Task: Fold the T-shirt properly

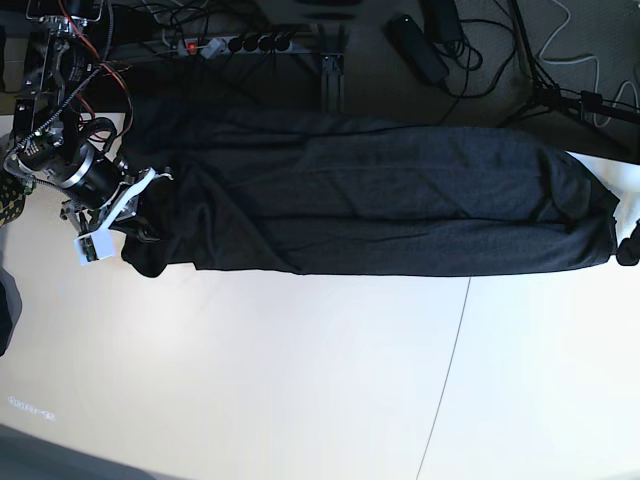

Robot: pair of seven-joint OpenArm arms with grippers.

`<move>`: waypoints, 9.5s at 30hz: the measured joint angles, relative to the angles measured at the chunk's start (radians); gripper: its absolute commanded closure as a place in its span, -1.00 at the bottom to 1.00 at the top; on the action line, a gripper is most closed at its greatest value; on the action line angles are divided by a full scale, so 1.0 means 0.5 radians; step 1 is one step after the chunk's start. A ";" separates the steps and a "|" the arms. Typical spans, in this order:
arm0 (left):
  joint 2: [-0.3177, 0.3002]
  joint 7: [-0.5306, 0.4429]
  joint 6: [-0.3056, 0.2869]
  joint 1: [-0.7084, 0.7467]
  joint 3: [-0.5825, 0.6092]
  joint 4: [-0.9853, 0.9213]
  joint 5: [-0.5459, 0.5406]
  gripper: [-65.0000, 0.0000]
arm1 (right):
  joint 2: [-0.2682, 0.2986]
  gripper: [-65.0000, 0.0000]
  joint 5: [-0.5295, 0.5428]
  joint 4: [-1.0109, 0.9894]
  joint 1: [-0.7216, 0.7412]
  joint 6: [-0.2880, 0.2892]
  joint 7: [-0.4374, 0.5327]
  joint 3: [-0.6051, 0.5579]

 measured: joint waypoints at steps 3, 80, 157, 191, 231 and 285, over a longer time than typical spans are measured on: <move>0.053 -0.022 0.000 0.040 0.000 0.000 0.027 -0.11 | -0.001 1.00 -0.005 -0.079 0.000 0.000 0.002 -0.002; 0.164 -0.518 0.021 -0.573 0.120 -0.200 0.526 1.00 | 0.011 1.00 0.384 -0.093 0.327 0.000 -0.229 0.183; 0.681 -0.185 0.031 0.292 0.713 1.718 0.584 0.02 | -0.252 -0.14 0.600 -0.232 -0.255 0.000 -0.401 0.360; 0.681 -0.063 0.031 0.292 0.713 1.718 0.585 0.02 | -0.662 -0.13 0.701 -0.558 -0.038 0.002 -0.327 0.257; 0.525 0.160 0.031 0.514 0.310 1.718 0.294 0.02 | 0.156 1.00 0.316 -0.641 0.977 0.008 -0.538 -0.249; 0.481 0.034 0.033 0.507 -0.311 1.563 0.315 0.03 | -0.479 0.18 -0.148 -0.097 1.097 0.002 -0.630 -2.368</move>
